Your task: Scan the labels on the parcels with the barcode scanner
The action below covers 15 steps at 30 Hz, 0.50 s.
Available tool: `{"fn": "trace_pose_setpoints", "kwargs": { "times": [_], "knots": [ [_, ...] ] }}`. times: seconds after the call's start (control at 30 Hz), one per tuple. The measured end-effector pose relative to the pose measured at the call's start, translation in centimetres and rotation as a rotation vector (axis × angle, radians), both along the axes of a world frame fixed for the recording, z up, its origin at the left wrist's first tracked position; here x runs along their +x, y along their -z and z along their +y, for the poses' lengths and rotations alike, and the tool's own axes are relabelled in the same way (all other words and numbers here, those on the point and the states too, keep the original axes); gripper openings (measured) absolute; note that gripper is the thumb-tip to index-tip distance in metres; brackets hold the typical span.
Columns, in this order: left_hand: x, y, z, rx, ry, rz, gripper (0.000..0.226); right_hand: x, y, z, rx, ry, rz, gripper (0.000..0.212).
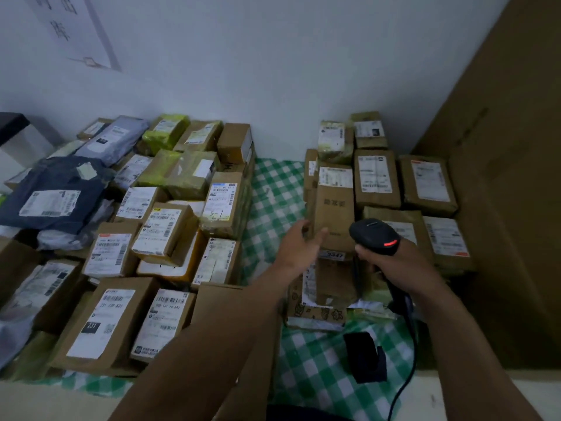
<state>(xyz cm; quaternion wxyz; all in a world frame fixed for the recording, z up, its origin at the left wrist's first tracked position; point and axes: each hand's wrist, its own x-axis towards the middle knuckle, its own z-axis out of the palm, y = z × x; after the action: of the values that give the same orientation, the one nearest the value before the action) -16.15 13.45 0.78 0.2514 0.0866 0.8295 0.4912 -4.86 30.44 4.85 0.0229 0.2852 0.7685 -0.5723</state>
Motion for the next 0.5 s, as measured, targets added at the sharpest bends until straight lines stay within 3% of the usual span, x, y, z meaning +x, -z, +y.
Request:
{"fn": "trace_pose_setpoints", "kwargs": {
  "times": [0.07,0.23,0.33,0.5],
  "knots": [
    [-1.0,-0.6,2.0,0.066,-0.031,-0.191,0.062,0.0,-0.3,0.3,0.006,0.021,-0.006,0.035],
    [-2.2,1.4,2.7,0.169,-0.204,-0.412,0.061,0.2,-0.2,0.6,0.007,0.024,-0.039,0.037],
    [-2.3,1.6,1.8,0.289,-0.273,-0.475,0.054,0.1,0.0,0.5,0.011,0.045,-0.035,0.041],
    [-0.7,0.9,-0.5,0.462,-0.256,-0.489,0.071,-0.6,0.0,-0.5,-0.041,0.045,0.042,0.039]
  ]
}}
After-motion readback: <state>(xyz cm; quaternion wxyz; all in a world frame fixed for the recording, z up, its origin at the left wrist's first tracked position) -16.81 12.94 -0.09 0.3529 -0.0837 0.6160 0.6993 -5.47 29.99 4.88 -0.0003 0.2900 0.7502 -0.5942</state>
